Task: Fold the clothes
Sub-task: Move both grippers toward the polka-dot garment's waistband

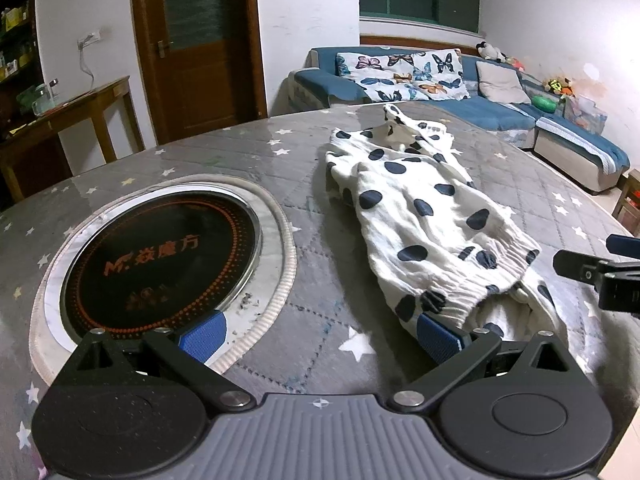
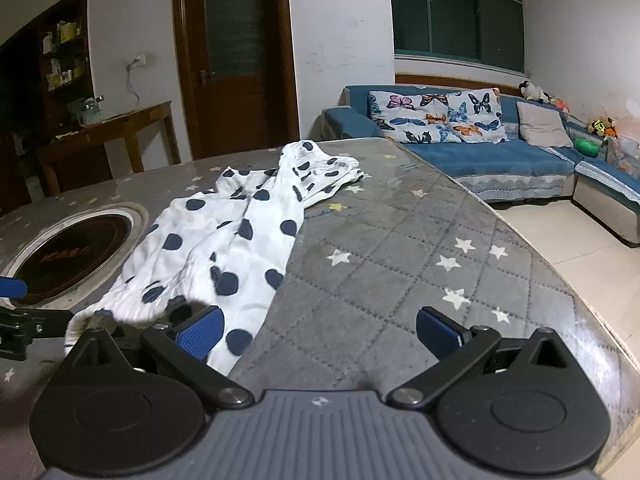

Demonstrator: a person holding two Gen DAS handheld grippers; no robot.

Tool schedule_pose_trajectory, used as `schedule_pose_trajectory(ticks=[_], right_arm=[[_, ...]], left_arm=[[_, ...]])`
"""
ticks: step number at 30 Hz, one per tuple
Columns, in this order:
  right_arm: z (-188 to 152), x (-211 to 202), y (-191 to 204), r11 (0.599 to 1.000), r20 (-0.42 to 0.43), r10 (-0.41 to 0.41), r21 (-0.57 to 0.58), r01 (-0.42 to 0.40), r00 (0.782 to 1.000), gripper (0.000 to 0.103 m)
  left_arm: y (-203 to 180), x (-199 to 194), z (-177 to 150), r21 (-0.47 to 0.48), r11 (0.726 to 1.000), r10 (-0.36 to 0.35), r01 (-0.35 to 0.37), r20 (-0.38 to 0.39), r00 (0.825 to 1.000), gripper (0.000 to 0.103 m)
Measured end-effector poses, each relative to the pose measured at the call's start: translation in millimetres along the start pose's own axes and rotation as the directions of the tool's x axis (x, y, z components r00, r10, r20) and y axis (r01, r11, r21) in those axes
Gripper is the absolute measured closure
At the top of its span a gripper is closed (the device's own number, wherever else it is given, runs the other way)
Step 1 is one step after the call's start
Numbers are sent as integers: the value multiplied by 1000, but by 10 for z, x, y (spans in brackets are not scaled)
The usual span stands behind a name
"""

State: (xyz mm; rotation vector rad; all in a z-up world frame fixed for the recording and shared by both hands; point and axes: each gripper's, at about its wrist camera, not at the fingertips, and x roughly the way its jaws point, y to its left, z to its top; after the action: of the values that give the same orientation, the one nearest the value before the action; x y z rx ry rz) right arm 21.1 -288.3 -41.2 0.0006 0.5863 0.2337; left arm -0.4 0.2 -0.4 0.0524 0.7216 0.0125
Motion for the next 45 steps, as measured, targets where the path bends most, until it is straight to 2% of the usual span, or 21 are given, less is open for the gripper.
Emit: schedule_pose_trajectory(ticks=[4, 11, 45], right_arm=[[-32, -48, -102, 1000, -3, 4, 9, -3, 1000, 0], [-216, -111, 47, 1000, -6, 11, 24, -11, 1000, 0], [-312, -320, -14, 998, -21, 48, 52, -47, 999, 0]], left_arm=[[-91, -17, -24, 2, 1000, -9, 9, -4, 1000, 0], [-130, -105, -38, 25, 999, -19, 19, 4, 1000, 0], [-361, -227, -59, 94, 995, -42, 40, 18, 999, 0]])
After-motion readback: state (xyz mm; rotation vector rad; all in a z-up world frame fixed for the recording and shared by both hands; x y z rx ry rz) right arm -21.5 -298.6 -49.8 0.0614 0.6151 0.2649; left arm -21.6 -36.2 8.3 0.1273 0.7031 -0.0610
